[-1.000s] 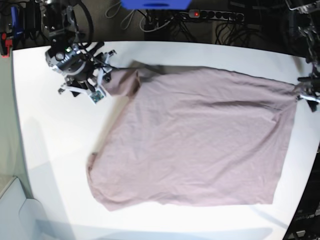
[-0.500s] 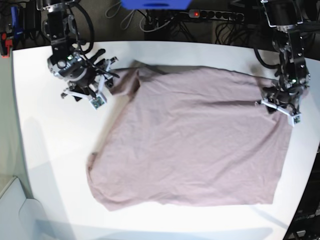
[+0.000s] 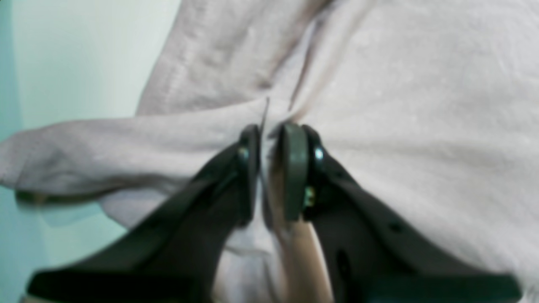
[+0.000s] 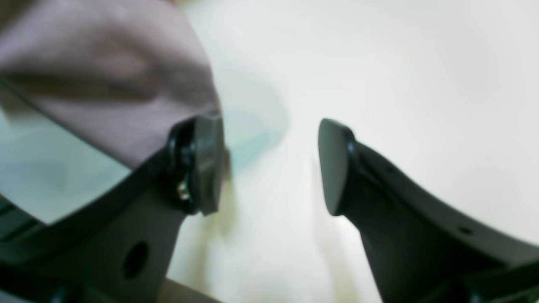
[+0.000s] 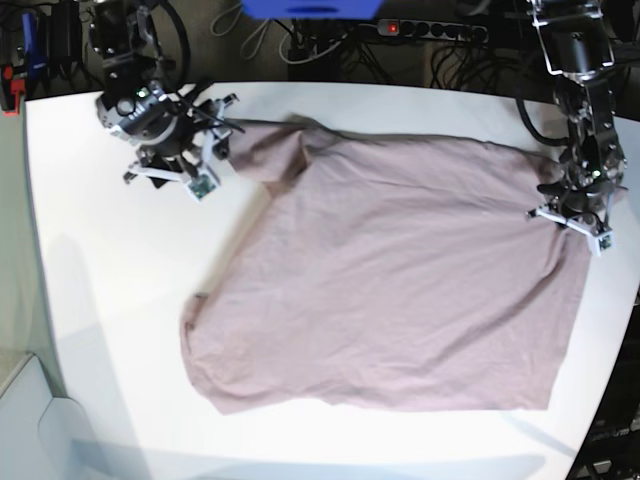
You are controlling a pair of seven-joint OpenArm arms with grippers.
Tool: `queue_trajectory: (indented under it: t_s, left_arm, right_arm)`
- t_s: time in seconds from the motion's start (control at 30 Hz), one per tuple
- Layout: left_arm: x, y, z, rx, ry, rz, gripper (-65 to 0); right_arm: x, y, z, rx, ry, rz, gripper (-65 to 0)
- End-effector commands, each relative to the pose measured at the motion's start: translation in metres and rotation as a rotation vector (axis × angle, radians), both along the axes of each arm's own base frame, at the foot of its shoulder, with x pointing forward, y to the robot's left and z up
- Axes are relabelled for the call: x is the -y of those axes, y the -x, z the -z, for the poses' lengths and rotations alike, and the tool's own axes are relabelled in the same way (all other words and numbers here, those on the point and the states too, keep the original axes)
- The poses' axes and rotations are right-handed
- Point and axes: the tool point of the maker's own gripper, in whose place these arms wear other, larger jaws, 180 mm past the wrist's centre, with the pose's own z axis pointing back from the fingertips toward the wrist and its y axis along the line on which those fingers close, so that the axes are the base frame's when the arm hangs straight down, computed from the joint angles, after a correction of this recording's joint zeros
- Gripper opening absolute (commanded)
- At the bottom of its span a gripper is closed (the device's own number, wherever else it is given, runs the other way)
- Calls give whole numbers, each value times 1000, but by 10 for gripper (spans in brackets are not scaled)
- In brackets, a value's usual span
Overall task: Layout the t-shirt on the table in an organized manner, then fold the t-shirt properly
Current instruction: 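Pull the shirt corners apart with both grippers to smooth it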
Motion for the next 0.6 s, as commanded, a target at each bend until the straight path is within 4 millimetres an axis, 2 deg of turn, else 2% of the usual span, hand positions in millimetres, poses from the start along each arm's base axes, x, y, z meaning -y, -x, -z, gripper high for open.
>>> queue_trajectory:
  t_s: [0.0, 0.17, 0.3, 0.57]
  left_arm:
    - [-3, 14, 9, -75, 8, -10, -543]
    - [-2, 16, 11, -79, 12, -11, -543]
    - [-1, 17, 12, -81, 13, -11, -544]
    - [-1, 17, 12, -81, 13, -11, -544]
  right_arm:
    - [-11, -4, -8, 31, -29, -29, -285]
    - [-41, 15, -2, -9, -68, -91, -285]
    - [-56, 19, 0, -21, -97, -106, -286]
    - [-54, 19, 0, -21, -94, -100, -289]
